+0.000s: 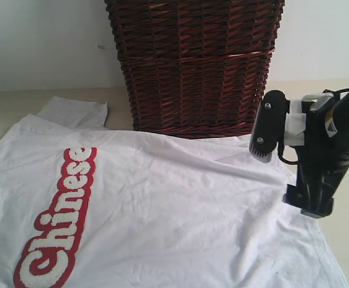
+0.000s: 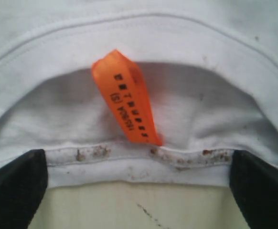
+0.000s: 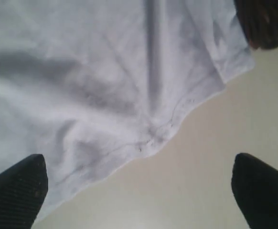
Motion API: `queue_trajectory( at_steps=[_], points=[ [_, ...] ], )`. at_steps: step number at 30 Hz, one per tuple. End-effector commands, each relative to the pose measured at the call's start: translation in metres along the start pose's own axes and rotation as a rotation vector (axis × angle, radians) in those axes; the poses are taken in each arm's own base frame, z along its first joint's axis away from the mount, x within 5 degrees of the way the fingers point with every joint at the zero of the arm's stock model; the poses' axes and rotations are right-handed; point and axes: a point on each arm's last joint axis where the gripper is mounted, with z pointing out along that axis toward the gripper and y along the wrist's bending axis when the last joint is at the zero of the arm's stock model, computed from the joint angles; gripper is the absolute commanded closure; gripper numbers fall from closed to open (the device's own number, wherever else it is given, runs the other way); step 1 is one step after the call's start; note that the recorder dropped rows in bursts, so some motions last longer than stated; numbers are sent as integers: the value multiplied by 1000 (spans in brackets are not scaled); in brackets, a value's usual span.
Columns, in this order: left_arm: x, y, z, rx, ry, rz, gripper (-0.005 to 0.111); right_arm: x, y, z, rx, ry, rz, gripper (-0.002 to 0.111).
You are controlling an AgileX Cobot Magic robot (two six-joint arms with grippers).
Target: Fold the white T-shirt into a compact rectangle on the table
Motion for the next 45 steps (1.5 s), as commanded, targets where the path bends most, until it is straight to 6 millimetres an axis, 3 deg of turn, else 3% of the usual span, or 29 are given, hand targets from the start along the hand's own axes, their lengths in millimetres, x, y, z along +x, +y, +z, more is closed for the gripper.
queue_trajectory(
  at_steps=[1, 5, 13, 18, 20, 24, 27, 31, 40, 45],
  points=[
    [-2, -1, 0, 1, -5, 1, 1, -9, -4, -3, 21, -107, 28, 3],
    [-2, -1, 0, 1, -5, 1, 1, 0, -1, 3, -11, 15, -178, 3],
    [-2, -1, 0, 1, -5, 1, 1, -4, -7, 26, -4, 66, -247, 3],
    [-2, -1, 0, 1, -5, 1, 1, -7, -34, 28, 55, 52, -157, 3],
    [-2, -1, 0, 1, -5, 1, 1, -12, -37, 28, 88, -5, -105, 3],
    [-2, -1, 0, 1, -5, 1, 1, -23, -33, 27, 31, -130, 244, 3],
    [-2, -1, 0, 1, -5, 1, 1, -29, -36, 27, 53, -206, 292, 3],
    [-2, -1, 0, 1, -5, 1, 1, -30, -35, 27, 43, -211, 267, 3],
    [-2, -1, 0, 1, -5, 1, 1, -24, -27, 24, -68, -98, 30, 3],
    [-2, -1, 0, 1, -5, 1, 1, -16, -51, 8, -200, -66, 46, 3]
  ],
)
